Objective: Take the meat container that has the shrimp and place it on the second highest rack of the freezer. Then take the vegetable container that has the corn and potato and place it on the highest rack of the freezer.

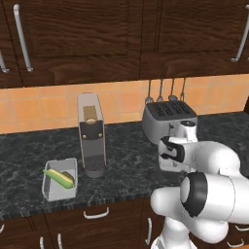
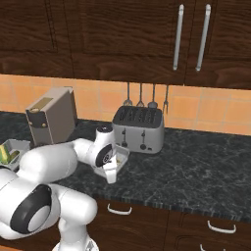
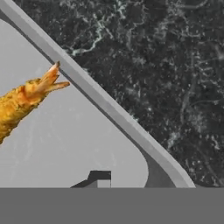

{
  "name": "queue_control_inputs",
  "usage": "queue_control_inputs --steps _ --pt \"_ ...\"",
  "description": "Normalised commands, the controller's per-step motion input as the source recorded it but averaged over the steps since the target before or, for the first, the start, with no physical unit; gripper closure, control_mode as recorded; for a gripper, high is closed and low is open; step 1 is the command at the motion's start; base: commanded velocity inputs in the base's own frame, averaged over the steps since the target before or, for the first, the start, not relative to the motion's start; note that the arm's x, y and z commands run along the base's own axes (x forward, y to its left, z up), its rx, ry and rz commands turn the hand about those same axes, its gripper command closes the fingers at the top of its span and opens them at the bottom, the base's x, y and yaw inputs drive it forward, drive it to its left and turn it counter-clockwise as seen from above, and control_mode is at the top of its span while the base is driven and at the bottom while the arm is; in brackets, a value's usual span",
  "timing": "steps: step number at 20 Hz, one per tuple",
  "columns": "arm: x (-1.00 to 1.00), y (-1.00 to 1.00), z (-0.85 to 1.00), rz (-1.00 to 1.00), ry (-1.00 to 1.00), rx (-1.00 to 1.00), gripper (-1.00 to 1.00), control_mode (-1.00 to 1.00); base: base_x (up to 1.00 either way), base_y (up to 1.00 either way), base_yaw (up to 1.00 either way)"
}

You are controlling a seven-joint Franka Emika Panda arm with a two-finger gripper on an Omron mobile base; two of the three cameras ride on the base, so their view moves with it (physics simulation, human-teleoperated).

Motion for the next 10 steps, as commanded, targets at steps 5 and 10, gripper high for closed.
queue_control_inputs --steps 5,10 --pt "-0.11 -0.20 0.90 0.02 0.01 0.01 1.00 -1.00 0.00 0.00 0.00" --pt "-0.53 -0.10 1.00 0.00 0.00 0.01 1.00 -1.00 0.00 0.00 0.00"
